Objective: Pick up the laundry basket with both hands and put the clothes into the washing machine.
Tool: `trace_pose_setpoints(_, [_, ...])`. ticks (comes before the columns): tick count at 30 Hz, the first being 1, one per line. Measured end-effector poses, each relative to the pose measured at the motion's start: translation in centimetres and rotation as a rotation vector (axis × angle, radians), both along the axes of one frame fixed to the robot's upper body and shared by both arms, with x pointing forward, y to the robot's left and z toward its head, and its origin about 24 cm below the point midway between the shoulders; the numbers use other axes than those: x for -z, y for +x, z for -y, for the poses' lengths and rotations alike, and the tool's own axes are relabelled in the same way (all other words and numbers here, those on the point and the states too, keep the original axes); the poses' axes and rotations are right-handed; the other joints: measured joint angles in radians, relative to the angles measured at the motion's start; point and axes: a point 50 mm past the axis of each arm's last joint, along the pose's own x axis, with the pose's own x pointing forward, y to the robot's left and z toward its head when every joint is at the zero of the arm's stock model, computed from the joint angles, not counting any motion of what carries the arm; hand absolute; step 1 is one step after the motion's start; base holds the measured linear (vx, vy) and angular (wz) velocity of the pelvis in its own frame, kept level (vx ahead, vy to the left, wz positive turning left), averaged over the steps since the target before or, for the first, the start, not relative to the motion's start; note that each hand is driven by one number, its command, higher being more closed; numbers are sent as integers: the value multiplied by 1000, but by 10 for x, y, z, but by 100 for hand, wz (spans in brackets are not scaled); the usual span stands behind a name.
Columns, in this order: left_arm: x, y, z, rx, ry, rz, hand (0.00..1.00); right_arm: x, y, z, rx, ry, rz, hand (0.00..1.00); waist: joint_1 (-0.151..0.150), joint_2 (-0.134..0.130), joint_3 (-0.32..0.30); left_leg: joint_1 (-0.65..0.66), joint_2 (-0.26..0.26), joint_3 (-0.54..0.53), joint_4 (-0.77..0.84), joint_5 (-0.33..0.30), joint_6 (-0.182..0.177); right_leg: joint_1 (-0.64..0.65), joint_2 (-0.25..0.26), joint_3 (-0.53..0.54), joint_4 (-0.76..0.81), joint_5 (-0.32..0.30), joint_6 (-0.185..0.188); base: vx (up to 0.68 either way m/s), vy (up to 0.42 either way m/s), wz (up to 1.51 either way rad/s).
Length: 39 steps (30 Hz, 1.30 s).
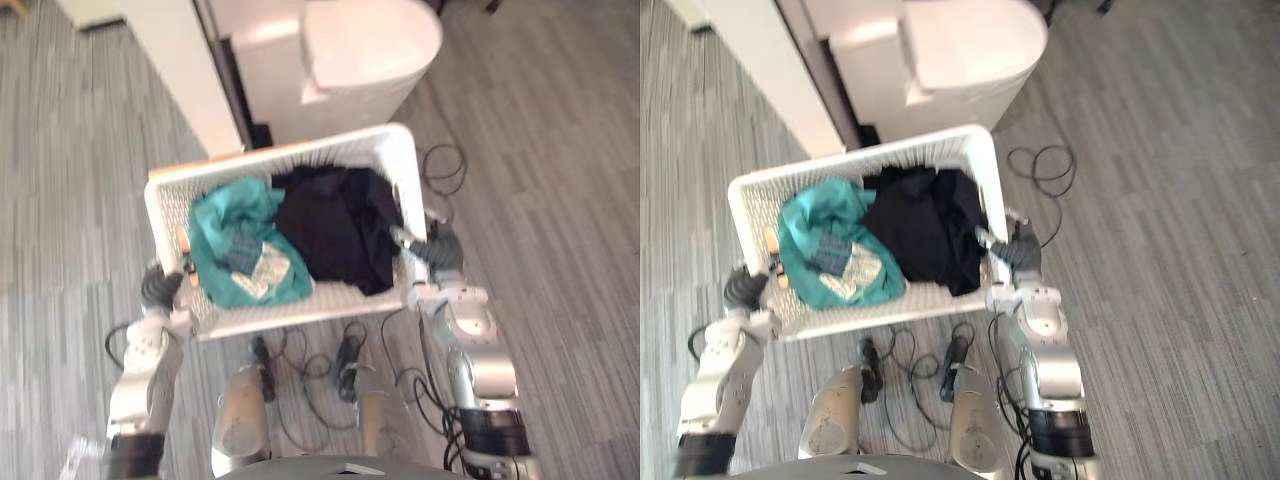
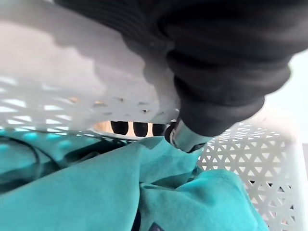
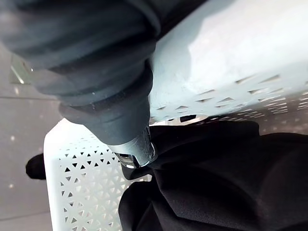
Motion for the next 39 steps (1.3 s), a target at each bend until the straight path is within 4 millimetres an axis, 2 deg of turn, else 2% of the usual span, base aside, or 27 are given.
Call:
trace_pose_setpoints(3, [12,-11,3,-2,-15,-50,100,15,1,3,-8,-11,-56,100,-10,-7,-7,4,4,-139,161,-47,41,15,43,126,21,10,9,37,16,-127])
trace_pose_setpoints(4, [19,-20,5,-11,-31,-80,100,19,-2,2,-11,-30,-69,100,-3,-3,-12,38,-21,-272,198,-88,27,35,77,203,21,18,17,18,124,-221])
trace_pose_setpoints(5, [28,-30,8,-16,-45,-116,100,27,-8,3,-19,-38,-96,100,2,5,-50,97,-35,-361,177,-139,-16,37,111,259,6,21,25,12,164,-222])
trace_pose_setpoints(6, [33,-33,11,-7,-50,-135,100,32,-12,5,-22,-38,-108,100,-7,15,-81,112,-35,-383,161,-164,-29,35,124,277,-9,26,30,4,212,-196])
trace_pose_setpoints(7, [42,-32,21,30,-67,-169,100,42,-21,15,16,-38,-147,100,-40,32,-139,153,-31,-342,96,-205,-27,33,141,338,-64,71,58,2,190,-126])
trace_pose_setpoints(9, [48,-29,25,59,-62,-193,100,47,-25,21,44,-34,-167,100,-58,19,-155,215,-47,-229,28,-215,-18,33,152,430,-123,145,89,-62,262,-162])
trace_pose_setpoints(10, [50,-24,25,69,-53,-201,100,49,-26,21,47,-31,-177,100,-58,6,-160,239,-56,-140,19,-215,-2,35,141,441,-196,231,92,-189,258,-238])
trace_pose_setpoints(11, [51,-25,21,75,-36,-213,100,55,-27,19,47,-14,-197,100,-54,-17,-160,266,-64,-26,-2,-209,22,48,119,385,-291,304,51,-227,154,-223])
trace_pose_setpoints(12, [52,-25,18,78,-25,-219,100,59,-28,17,51,-3,-213,100,-57,-23,-154,284,-73,23,-12,-202,33,54,96,293,-307,282,-1,-223,58,-212])
trace_pose_setpoints(13, [56,-26,15,79,-18,-245,100,67,-29,16,63,-7,-247,100,-62,-32,-157,313,-71,103,-20,-199,43,47,58,94,-249,186,-80,-191,8,-189])
trace_pose_setpoints(14, [61,-30,11,65,-19,-274,100,74,-30,14,66,0,-278,100,-67,-14,-149,347,-59,180,-35,-196,46,33,16,-52,-134,117,-95,-155,-1,-184])
trace_pose_setpoints(17, [64,-35,7,57,-3,-303,100,83,-32,9,66,5,-315,100,-69,-13,-151,383,-41,286,-33,-196,45,34,-63,-167,59,-3,-84,-68,-56,-134])
trace_pose_setpoints(18, [66,-35,7,57,0,-310,100,83,-32,9,71,-8,-316,100,-75,-34,-163,385,-46,314,-27,-196,42,38,-85,-179,64,-1,-88,-35,-142,-110])
trace_pose_setpoints(19, [67,-33,11,56,-17,-313,100,83,-32,11,79,-11,-314,100,-74,-26,-164,390,-56,319,-47,-189,31,34,-49,-177,1,61,-102,-57,-165,-111])
trace_pose_setpoints(20, [68,-32,12,53,-22,-315,100,83,-31,13,85,-17,-314,100,-71,-14,-165,390,-52,332,-66,-179,28,33,-20,-158,-36,109,-86,-95,-194,-116])
trace_pose_setpoints(21, [69,-33,15,46,-35,-318,100,86,-31,15,91,-18,-328,100,-67,19,-177,395,-15,383,-110,-151,17,33,27,-125,-98,154,-48,-20,-168,-89])
trace_pose_setpoints(22, [67,-29,17,53,-28,-309,100,87,-31,16,104,-17,-332,100,-75,16,-177,403,-14,405,-122,-137,4,-2,-18,-142,71,23,-101,9,-179,-74])
trace_pose_setpoints(24, [70,-32,18,53,-27,-324,100,91,-32,17,120,-16,-348,100,-83,-4,-183,428,-41,425,-127,-128,-12,22,-105,-167,155,-71,-14,49,-168,-60])
trace_pose_setpoints(26, [75,-36,14,21,-39,-348,100,94,-26,9,90,-19,-363,100,-65,23,-199,427,-6,461,-127,-95,-17,41,-35,-167,40,-31,-28,78,-276,-88])
trace_pose_setpoints(27, [75,-36,13,18,-36,-348,100,96,-26,7,85,-17,-368,100,-60,25,-200,425,4,464,-127,-80,-13,52,-8,-156,0,-15,-40,79,-212,-63])
trace_pose_setpoints(30, [75,-39,5,-18,-28,-354,100,100,-27,-2,67,-15,-384,100,-63,21,-197,419,103,435,-40,-63,-13,123,101,-146,-128,29,-81,104,-260,-44])
trace_pose_setpoints(31, [76,-40,3,-27,-28,-356,100,100,-27,-5,57,-13,-379,100,-62,14,-196,406,152,415,46,-58,9,148,136,-130,-156,32,-87,74,-226,-42])
trace_pose_setpoints(32, [75,-41,1,-37,-30,-355,100,98,-26,-7,45,-15,-367,100,-55,4,-187,360,204,375,192,-41,139,179,166,-95,-183,25,-97,77,-236,-47])
trace_pose_setpoints(33, [75,-41,0,-44,-32,-353,100,97,-25,-9,40,-15,-360,100,-49,-2,-178,319,221,320,282,-43,201,203,178,-64,-201,14,-98,81,-214,-56])
trace_pose_setpoints(34, [75,-42,2,-54,-47,-350,100,94,-24,-6,42,-35,-347,100,-33,5,-161,236,192,151,405,-84,180,245,195,-35,-237,-30,-62,59,-145,-68])
trace_pose_setpoints(35, [75,-44,5,-67,-59,-342,100,90,-20,-4,43,-52,-332,100,-18,8,-148,166,132,47,455,-128,131,263,201,-12,-259,-41,-72,53,-100,-70])
trace_pose_setpoints(39, [72,-47,6,-73,-71,-328,100,80,-16,-6,21,-71,-288,100,4,2,-126,30,23,38,341,-168,98,318,187,-12,-332,-43,-74,75,-25,-34])
